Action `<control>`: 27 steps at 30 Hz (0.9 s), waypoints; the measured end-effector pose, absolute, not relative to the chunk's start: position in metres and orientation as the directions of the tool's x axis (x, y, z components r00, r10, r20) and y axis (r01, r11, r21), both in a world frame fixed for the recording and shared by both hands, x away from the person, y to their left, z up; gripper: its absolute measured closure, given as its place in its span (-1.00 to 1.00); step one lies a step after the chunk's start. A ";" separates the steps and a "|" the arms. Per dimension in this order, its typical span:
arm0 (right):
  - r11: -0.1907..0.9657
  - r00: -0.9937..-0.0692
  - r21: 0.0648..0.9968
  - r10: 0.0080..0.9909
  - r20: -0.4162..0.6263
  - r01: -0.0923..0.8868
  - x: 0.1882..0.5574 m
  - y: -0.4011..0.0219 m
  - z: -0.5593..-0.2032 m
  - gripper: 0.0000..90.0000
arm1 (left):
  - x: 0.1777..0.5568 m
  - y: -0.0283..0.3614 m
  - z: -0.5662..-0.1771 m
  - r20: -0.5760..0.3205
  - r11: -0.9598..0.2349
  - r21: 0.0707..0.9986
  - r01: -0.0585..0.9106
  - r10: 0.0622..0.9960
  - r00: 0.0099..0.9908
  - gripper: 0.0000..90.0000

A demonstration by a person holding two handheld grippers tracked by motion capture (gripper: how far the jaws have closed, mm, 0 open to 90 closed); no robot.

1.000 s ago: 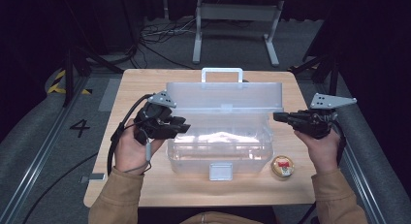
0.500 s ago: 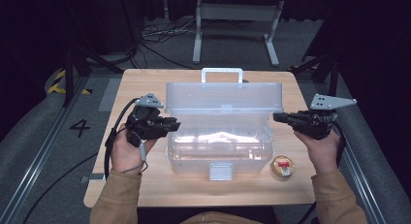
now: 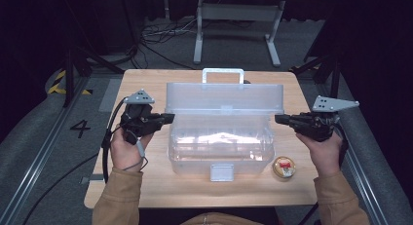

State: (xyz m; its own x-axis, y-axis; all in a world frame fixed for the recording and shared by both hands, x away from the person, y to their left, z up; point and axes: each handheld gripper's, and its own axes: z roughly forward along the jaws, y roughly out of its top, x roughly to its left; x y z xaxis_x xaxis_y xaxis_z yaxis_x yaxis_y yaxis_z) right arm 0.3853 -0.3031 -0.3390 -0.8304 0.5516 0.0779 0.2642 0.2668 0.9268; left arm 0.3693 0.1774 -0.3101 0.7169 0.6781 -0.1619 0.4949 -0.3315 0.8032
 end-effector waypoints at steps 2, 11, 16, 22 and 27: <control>0.264 -0.831 0.927 0.551 0.082 0.266 0.385 -0.304 -0.339 0.97 | 0.370 0.178 -0.310 -0.166 -0.329 0.804 0.496 0.677 0.717 0.96; 0.273 -0.844 0.925 0.529 0.085 0.264 0.379 -0.300 -0.339 0.52 | 0.373 0.179 -0.308 -0.160 -0.334 0.805 0.489 0.672 0.723 0.96; 0.277 -0.840 0.923 0.537 0.082 0.267 0.375 -0.302 -0.338 0.43 | 0.376 0.179 -0.307 -0.157 -0.335 0.810 0.482 0.667 0.728 0.96; 0.277 -0.807 0.933 0.590 0.025 0.231 0.366 -0.304 -0.338 0.29 | 0.380 0.178 -0.305 -0.159 -0.331 0.815 0.475 0.661 0.733 0.95; 0.246 -0.733 0.942 0.680 -0.002 0.226 0.365 -0.303 -0.335 0.03 | 0.383 0.178 -0.303 -0.155 -0.330 0.820 0.468 0.659 0.736 0.95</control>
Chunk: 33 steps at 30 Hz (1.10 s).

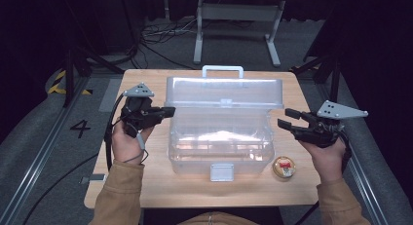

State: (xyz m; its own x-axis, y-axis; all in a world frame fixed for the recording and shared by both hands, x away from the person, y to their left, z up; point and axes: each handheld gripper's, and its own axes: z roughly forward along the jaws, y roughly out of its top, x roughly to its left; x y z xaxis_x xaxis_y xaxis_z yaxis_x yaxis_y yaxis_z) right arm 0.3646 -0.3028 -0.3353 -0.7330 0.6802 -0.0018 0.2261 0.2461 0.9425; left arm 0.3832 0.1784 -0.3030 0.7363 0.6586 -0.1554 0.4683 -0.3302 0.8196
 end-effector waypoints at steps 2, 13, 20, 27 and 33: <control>0.236 -0.714 0.946 0.700 -0.007 0.223 0.365 -0.300 -0.335 -0.08 | 0.383 0.179 -0.303 -0.157 -0.330 0.820 0.468 0.657 0.738 0.95; 0.232 -0.621 0.936 0.783 -0.019 0.265 0.384 -0.276 -0.333 -0.14 | 0.385 0.179 -0.302 -0.158 -0.332 0.819 0.468 0.654 0.740 0.94; 0.230 -0.580 0.938 0.813 -0.040 0.258 0.400 -0.261 -0.336 -0.23 | 0.386 0.180 -0.302 -0.161 -0.331 0.821 0.465 0.647 0.745 0.93; 0.206 -0.539 0.945 0.841 -0.039 0.253 0.408 -0.254 -0.338 -0.24 | 0.387 0.178 -0.303 -0.159 -0.340 0.817 0.466 0.645 0.748 0.92; 0.189 -0.453 0.952 0.889 -0.061 0.242 0.410 -0.245 -0.338 -0.08 | 0.387 0.177 -0.303 -0.162 -0.337 0.817 0.468 0.644 0.748 0.91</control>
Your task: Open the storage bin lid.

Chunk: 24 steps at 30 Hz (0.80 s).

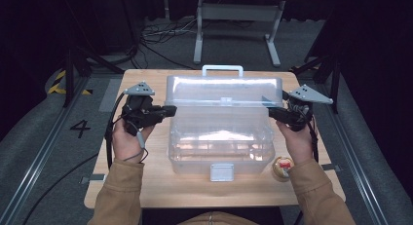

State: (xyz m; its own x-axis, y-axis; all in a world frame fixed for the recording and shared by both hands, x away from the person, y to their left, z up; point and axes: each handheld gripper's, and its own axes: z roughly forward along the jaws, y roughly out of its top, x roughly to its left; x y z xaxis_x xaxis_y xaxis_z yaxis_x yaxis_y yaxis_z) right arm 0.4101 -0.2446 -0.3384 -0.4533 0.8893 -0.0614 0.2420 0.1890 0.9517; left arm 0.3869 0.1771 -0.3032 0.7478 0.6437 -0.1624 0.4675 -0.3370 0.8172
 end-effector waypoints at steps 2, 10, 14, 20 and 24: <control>0.192 -0.430 0.955 0.899 -0.079 0.226 0.409 -0.241 -0.339 -0.02 | 0.387 0.177 -0.303 -0.164 -0.337 0.817 0.468 0.642 0.749 0.89; 0.170 -0.381 0.964 0.921 -0.082 0.203 0.408 -0.240 -0.337 0.12 | 0.385 0.175 -0.304 -0.175 -0.345 0.811 0.473 0.628 0.758 0.67; 0.112 -0.374 0.975 0.927 -0.033 0.193 0.407 -0.240 -0.334 0.14 | 0.381 0.177 -0.303 -0.173 -0.347 0.809 0.474 0.630 0.757 0.62; 0.122 -0.339 0.974 0.939 -0.050 0.192 0.409 -0.237 -0.330 0.26 | 0.377 0.181 -0.304 -0.172 -0.352 0.804 0.480 0.635 0.753 0.62; 0.151 -0.277 0.975 0.956 -0.102 0.161 0.406 -0.231 -0.329 0.40 | 0.372 0.179 -0.304 -0.166 -0.368 0.797 0.478 0.628 0.760 0.62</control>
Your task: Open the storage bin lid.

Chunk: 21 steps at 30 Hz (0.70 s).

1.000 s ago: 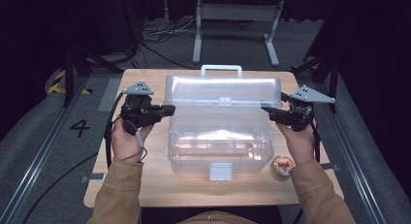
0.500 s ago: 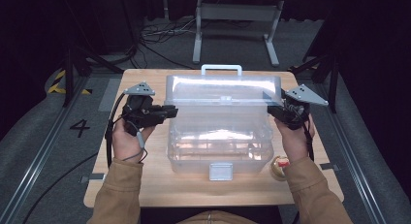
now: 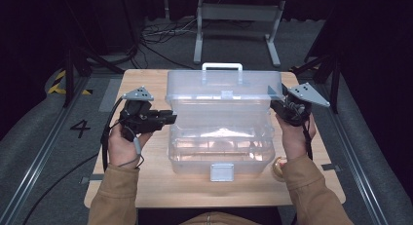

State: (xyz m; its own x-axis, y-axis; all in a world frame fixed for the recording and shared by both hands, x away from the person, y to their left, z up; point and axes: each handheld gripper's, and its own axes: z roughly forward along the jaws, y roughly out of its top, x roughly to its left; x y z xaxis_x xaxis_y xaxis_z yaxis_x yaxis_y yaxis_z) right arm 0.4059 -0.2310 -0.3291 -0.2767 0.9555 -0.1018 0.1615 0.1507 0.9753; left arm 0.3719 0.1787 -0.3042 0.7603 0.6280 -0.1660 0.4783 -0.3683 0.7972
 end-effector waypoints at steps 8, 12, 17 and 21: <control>0.137 -0.209 0.980 0.972 -0.105 0.145 0.405 -0.227 -0.325 0.63 | 0.362 0.177 -0.303 -0.149 -0.411 0.782 0.469 0.607 0.781 0.62; 0.102 -0.219 0.981 0.974 -0.064 0.167 0.411 -0.232 -0.320 0.73 | 0.361 0.178 -0.305 -0.152 -0.422 0.776 0.469 0.596 0.788 0.62; 0.088 -0.226 0.977 0.973 -0.043 0.192 0.418 -0.234 -0.319 0.77 | 0.359 0.179 -0.305 -0.161 -0.426 0.772 0.471 0.586 0.794 0.62; 0.089 -0.232 0.975 0.972 -0.041 0.201 0.422 -0.235 -0.318 0.77 | 0.358 0.179 -0.304 -0.156 -0.436 0.774 0.459 0.571 0.806 0.62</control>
State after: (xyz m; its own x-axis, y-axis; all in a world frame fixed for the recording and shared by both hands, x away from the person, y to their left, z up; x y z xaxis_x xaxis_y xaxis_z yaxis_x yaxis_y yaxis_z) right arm 0.4217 -0.2348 -0.3176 -0.2323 0.9718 -0.0410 0.2014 0.0893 0.9754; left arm 0.3577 0.1789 -0.3040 0.8062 0.5707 -0.1560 0.4586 -0.4363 0.7741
